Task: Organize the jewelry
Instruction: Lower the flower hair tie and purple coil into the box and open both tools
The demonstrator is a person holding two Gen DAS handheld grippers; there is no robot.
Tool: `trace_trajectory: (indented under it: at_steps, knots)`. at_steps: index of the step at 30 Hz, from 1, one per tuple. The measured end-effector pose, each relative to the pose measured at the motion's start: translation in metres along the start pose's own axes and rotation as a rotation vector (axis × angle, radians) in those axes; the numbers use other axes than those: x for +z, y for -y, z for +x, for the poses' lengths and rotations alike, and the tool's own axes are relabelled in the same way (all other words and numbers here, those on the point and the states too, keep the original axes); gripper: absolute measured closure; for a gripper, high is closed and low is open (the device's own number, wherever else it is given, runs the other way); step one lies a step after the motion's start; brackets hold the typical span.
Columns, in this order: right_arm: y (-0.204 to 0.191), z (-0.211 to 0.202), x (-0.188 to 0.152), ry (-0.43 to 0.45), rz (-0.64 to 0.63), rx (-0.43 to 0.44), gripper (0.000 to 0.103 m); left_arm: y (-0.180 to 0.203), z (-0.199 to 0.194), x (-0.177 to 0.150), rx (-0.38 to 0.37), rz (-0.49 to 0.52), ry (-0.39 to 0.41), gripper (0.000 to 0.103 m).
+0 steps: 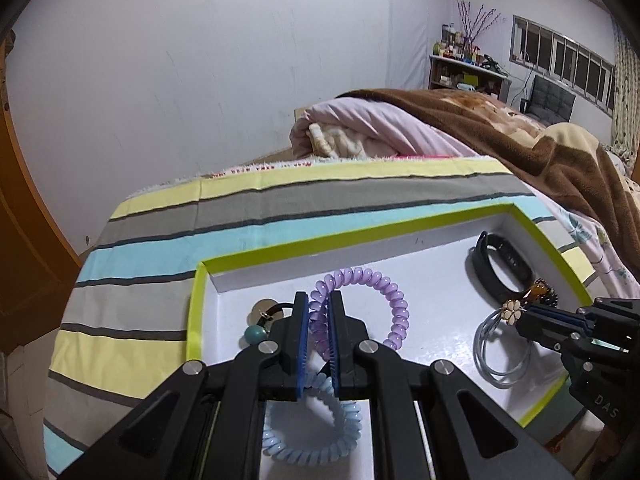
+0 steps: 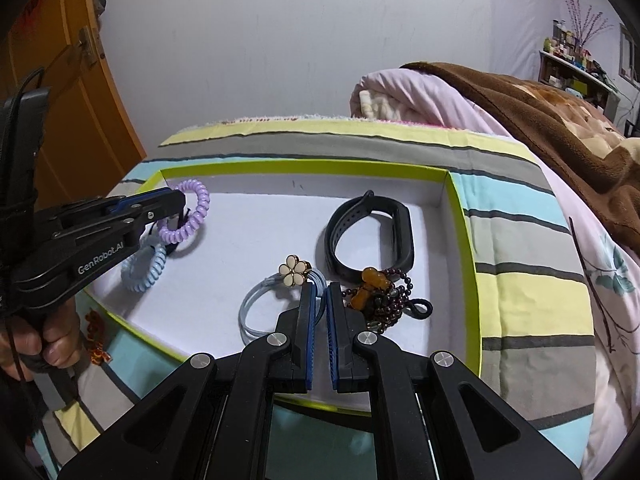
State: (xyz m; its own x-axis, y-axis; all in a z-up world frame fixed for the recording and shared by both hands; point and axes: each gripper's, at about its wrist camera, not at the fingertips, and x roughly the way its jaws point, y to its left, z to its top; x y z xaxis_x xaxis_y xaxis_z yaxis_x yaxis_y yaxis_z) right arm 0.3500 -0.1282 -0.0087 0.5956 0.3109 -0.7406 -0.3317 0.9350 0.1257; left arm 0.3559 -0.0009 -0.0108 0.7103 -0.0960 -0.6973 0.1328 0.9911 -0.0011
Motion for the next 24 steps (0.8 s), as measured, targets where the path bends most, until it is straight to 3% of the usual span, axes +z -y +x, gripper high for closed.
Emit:
trace_trajectory:
  at_steps: [6, 12, 24]
  knots:
    - [-0.001, 0.002, -0.001, -0.013, -0.009, -0.016, 0.095, -0.001, 0.006, -0.003, -0.019, -0.003, -0.03, 0.093]
    - [-0.002, -0.002, -0.002, -0.002, -0.01, -0.019, 0.073, -0.004, 0.001, -0.002, -0.032, -0.006, -0.027, 0.085]
    - [-0.012, -0.047, -0.011, 0.061, -0.013, -0.009, 0.073, -0.009, -0.057, -0.011, -0.042, -0.029, 0.047, 0.083]
